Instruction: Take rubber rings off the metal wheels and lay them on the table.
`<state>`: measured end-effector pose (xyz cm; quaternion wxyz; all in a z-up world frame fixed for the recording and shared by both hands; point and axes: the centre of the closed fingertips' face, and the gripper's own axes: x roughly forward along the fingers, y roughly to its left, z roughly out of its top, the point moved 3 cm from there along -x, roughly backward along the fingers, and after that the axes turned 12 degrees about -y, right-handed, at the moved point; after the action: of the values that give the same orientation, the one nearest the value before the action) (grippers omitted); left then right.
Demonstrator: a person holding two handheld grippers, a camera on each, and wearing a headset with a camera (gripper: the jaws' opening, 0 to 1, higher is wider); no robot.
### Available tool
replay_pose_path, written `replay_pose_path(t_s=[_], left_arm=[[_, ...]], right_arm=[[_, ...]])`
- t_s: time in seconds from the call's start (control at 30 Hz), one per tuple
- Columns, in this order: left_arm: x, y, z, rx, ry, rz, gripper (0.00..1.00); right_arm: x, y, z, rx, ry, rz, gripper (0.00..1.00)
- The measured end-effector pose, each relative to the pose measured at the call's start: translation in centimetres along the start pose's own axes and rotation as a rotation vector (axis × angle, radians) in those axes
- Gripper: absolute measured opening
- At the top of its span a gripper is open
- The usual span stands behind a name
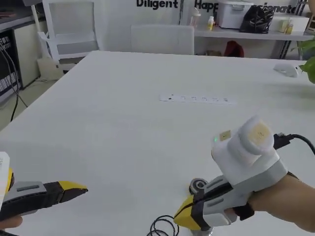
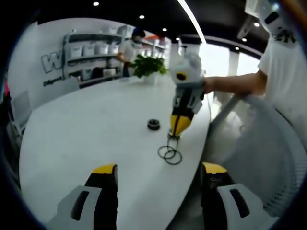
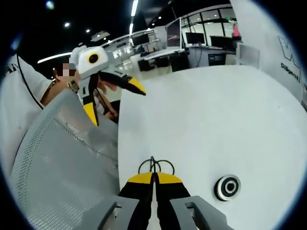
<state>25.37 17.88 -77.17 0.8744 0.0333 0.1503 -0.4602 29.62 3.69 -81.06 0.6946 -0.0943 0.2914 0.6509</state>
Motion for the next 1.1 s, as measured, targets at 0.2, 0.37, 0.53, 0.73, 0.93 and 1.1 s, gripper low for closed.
replay_pose_path(t_s=[0.2,0.37,0.53,0.73,0.93,1.1], left_arm=[[0.0,-0.1,-0.3,-0.01,0.003,-0.005,0.72],[-0.1,-0.1,-0.5,-0.017,0.008,-0.002,0.72],[0.0,-0.2,-0.4,-0.02,-0.006,-0.006,0.73],[0.1,-0.2,-0.5,-0.026,-0.008,-0.002,0.75],[0.2,-0.2,-0.4,-0.027,-0.008,0.001,0.8],[0.2,-0.2,-0.2,-0.027,-0.019,0.005,0.89]], right_arm=[[0.6,-0.4,-0.8,-0.011,0.038,-0.024,0.0],[0.7,-1.3,-1.0,0.007,0.033,-0.068,0.0],[0.9,-1.6,-1.6,-0.003,0.053,-0.094,0.0],[1.1,-1.9,-1.7,-0.017,0.058,-0.11,0.0],[0.8,-2.5,-1.6,-0.023,0.053,-0.14,0.07],[0.3,-3.0,-1.1,-0.014,0.031,-0.157,0.08]])
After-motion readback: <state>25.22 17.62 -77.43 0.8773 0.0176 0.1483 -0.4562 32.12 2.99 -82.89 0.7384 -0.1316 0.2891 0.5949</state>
